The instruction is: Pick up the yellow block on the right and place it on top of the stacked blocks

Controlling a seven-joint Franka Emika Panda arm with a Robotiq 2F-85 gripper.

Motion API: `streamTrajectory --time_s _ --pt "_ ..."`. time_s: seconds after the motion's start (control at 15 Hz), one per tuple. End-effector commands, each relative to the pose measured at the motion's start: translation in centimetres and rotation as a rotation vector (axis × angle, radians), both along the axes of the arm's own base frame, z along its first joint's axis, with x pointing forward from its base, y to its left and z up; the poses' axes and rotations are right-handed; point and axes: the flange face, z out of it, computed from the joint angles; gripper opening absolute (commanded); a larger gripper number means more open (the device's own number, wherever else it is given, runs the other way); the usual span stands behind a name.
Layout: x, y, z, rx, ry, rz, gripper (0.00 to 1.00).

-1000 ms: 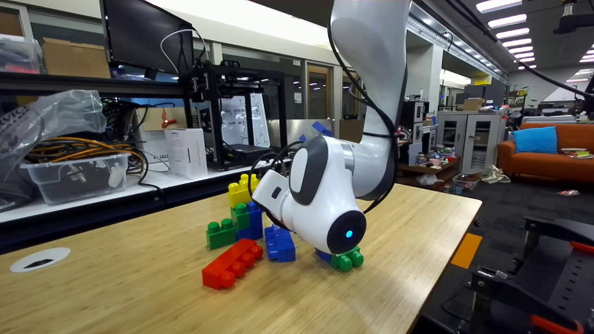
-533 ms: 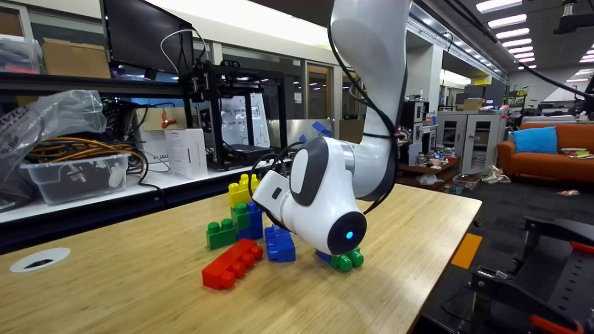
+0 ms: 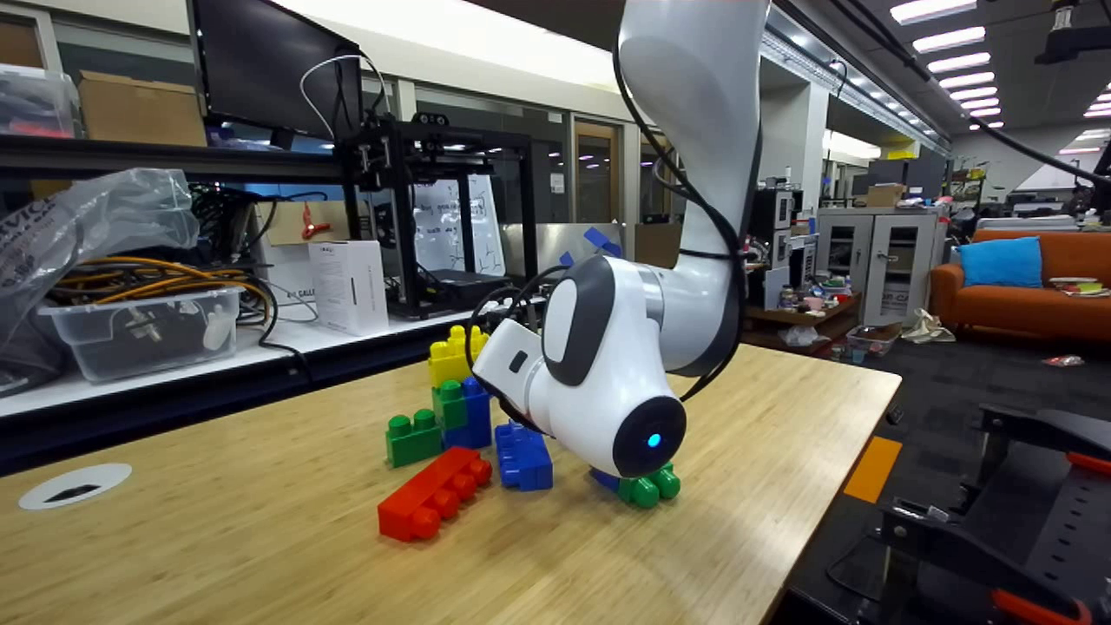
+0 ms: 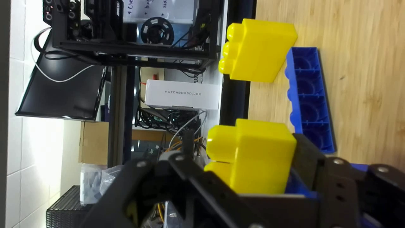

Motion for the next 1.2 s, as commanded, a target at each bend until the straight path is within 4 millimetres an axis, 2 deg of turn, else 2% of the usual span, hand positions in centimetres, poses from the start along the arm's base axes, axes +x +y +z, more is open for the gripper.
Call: streamTrajectory --time_s 0.0,0.33,0.6,1.13 --pt "0.1 -0.3 -0.2 0.001 -0.006 0.006 1.0" --pt "-0.4 0.1 0.1 -0.018 0.058 0.04 1.0" --pt "-1.0 0.7 0.6 -0.03 0.178 0.092 1.0" --pt "-0.4 0.1 3.1 -0.061 0.174 0.097 1.0"
